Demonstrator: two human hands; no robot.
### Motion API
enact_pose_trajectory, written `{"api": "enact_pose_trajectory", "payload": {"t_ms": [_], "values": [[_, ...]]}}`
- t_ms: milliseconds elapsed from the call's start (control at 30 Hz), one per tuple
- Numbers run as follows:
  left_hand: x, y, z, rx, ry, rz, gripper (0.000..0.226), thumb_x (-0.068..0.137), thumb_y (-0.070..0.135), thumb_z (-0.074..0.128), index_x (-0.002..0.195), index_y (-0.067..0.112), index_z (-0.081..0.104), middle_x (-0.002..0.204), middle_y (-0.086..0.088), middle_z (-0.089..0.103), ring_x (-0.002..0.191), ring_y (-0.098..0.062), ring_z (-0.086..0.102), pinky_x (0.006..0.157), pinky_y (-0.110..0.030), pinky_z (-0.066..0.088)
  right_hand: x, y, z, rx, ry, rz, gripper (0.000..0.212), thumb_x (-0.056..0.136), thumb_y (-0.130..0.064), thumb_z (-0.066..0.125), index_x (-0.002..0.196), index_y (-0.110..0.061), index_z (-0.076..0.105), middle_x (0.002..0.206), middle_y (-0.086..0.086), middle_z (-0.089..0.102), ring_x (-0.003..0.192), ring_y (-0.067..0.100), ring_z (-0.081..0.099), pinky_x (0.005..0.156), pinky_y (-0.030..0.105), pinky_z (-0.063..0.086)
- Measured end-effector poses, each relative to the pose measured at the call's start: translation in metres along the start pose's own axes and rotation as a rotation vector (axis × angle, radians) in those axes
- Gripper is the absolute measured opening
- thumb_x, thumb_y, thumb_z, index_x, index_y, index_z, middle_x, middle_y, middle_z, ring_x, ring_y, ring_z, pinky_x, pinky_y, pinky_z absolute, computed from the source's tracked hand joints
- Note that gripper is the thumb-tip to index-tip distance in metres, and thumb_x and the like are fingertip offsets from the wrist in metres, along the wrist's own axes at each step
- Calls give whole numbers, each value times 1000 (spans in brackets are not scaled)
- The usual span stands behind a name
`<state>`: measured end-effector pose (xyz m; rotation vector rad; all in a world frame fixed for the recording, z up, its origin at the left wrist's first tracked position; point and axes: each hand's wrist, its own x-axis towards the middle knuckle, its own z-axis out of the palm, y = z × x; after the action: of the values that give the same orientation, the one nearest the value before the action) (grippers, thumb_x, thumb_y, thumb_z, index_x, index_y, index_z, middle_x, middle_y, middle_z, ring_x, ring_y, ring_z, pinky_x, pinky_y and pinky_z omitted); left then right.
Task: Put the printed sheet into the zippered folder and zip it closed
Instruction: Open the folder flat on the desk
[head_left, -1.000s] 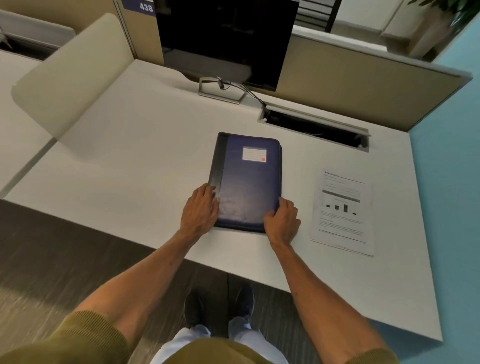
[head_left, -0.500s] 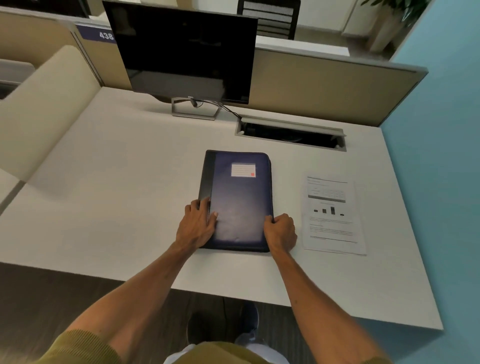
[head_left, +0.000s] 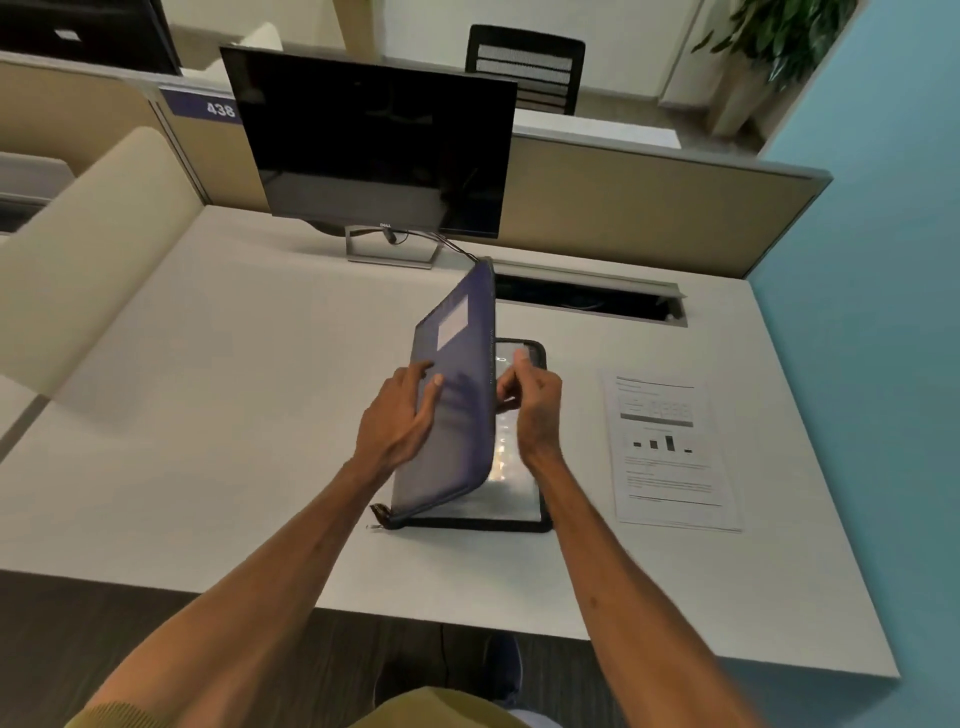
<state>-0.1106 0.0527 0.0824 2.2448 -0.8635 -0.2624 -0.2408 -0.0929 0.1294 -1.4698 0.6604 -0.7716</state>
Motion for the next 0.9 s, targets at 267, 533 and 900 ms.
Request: {"api": "enact_pose_trajectory", "payload": {"t_ms": [267, 533, 900], "values": [[40, 12, -104, -430, -58, 26, 67, 103, 62, 49, 164, 42, 29, 171, 3, 36, 148, -24, 46, 114, -48, 46, -37, -8, 116, -85, -227, -220, 31, 110, -30, 46, 98, -13, 70, 93, 1, 74, 88, 23, 73, 77, 51, 61], [33, -76, -159, 255, -150, -49, 79, 107, 15, 55, 172, 26, 11, 180, -5, 5, 161, -35, 25, 125, -50, 38, -67, 49, 160, -437, -404, -315, 31, 103, -36, 60, 130, -24, 71, 133, -10, 70, 122, 7, 65, 105, 36, 57], [3, -146, -94, 595, -298, -63, 74, 114, 40, 32, 170, 8, -3, 178, -13, -12, 165, -29, -12, 134, -50, 1, -74, 136, 126, -1000, -652, -285, 56, 104, -38, 55, 158, -27, 46, 167, -5, 40, 153, 18, 39, 127, 52, 31]]}}
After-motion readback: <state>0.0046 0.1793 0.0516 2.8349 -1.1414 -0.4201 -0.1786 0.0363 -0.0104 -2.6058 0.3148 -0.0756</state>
